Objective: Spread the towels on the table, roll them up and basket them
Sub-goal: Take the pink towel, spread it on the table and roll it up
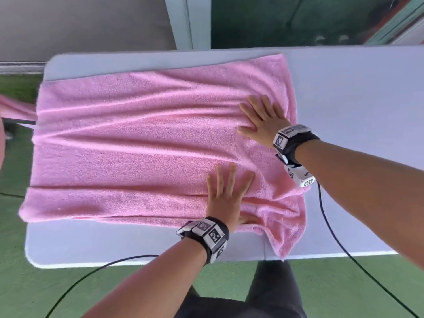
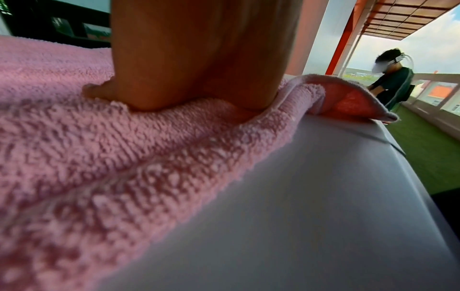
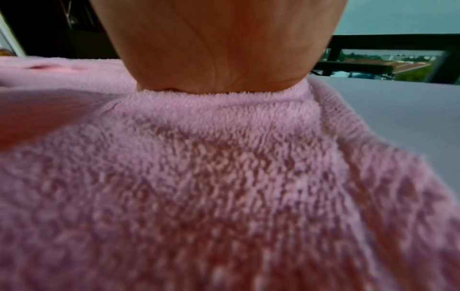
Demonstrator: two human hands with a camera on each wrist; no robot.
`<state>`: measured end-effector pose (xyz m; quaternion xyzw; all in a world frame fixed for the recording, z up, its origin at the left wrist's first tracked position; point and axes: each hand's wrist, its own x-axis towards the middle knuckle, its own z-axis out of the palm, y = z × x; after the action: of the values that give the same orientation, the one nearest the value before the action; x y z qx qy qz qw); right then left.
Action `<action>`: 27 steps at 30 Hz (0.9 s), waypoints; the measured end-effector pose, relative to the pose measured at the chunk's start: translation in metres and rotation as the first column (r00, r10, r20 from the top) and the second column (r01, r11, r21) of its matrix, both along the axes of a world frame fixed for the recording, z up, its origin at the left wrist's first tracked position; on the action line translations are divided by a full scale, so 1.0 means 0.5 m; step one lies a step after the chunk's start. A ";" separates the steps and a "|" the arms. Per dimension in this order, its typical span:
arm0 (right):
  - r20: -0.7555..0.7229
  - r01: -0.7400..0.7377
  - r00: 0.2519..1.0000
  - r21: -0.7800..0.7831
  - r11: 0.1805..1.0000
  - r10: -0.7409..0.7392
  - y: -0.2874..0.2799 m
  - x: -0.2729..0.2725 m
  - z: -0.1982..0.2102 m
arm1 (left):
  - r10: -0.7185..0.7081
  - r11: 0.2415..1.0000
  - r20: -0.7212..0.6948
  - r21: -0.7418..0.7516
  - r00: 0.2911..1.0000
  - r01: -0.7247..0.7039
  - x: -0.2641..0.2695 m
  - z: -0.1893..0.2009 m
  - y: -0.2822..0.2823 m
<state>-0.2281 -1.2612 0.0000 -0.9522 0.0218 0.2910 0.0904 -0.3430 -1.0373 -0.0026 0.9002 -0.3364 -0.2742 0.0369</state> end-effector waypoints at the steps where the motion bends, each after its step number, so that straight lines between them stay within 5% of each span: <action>1: 0.008 -0.006 1.000 0.001 1.000 0.006 -0.059 -0.022 -0.002 | 0.013 1.000 -0.001 -0.002 1.000 -0.013 -0.026 0.001 -0.067; 10: -0.026 0.039 0.999 -0.015 0.999 -0.039 -0.550 -0.211 0.001 | 0.036 0.999 -0.072 -0.008 0.997 -0.037 -0.214 -0.014 -0.580; 17: -0.079 0.200 0.975 -0.079 0.977 -0.206 -0.784 -0.297 0.000 | -0.083 0.995 -0.270 -0.079 0.959 0.063 -0.251 0.003 -0.783; 19: -0.077 0.277 0.955 -0.104 0.955 -0.285 -0.812 -0.313 0.006 | -0.120 0.983 -0.401 -0.178 0.908 0.051 -0.241 0.025 -0.802; 21: -0.034 0.356 0.932 -0.096 0.929 -0.361 -0.808 -0.327 0.015 | -0.058 0.937 -0.452 -0.332 0.890 -0.108 -0.230 0.050 -0.783; 24: 0.203 0.509 0.837 0.055 0.859 -0.509 -0.727 -0.365 0.051 | 0.104 0.849 -0.288 -0.473 0.952 -0.236 -0.219 0.084 -0.678; 27: 0.411 0.520 0.709 0.245 0.818 -0.573 -0.610 -0.464 0.088 | 0.127 0.869 -0.118 -0.465 0.985 -0.168 -0.228 0.096 -0.503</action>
<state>-0.4602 -1.5664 0.0439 -0.9371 0.2642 0.0141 0.2279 -0.4570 -1.2886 0.0453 0.8747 -0.3214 -0.2176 0.2903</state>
